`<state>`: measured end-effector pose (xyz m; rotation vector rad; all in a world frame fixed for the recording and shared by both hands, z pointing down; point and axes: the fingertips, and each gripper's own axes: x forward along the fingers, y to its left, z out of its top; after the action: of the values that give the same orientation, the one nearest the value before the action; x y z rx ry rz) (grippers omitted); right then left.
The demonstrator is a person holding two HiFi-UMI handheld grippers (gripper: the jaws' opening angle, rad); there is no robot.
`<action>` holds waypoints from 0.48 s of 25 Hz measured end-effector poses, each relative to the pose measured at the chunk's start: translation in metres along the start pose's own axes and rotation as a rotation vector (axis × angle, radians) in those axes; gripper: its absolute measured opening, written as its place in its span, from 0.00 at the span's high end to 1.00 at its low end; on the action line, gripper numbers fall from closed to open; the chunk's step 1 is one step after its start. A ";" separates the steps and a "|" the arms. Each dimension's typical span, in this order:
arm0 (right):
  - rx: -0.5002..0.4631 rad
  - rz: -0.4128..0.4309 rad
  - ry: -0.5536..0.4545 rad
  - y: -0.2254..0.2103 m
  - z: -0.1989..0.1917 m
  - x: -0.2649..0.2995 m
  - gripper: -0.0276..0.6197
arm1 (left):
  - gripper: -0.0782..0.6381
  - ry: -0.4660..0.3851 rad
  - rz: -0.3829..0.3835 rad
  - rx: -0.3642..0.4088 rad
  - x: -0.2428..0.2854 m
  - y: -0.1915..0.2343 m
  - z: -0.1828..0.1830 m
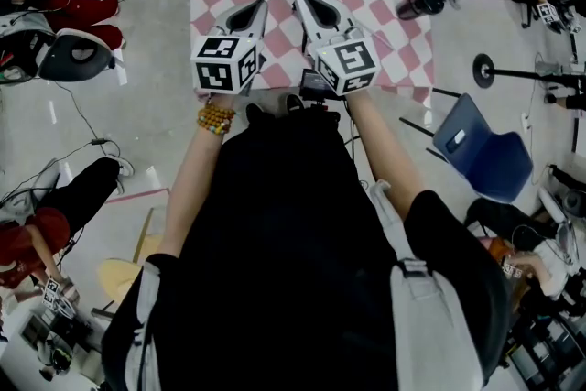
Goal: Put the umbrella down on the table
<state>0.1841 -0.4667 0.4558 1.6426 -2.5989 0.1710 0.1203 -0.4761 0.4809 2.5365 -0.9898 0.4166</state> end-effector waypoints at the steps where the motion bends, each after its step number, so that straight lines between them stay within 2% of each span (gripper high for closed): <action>1: 0.000 0.002 0.001 0.001 0.000 0.000 0.93 | 0.87 0.000 0.000 0.000 -0.001 0.000 0.001; 12: 0.002 0.020 0.034 0.005 -0.010 0.002 0.93 | 0.87 0.005 0.001 -0.005 0.001 0.000 -0.005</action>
<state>0.1793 -0.4648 0.4656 1.6006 -2.5917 0.2002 0.1205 -0.4748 0.4857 2.5296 -0.9887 0.4208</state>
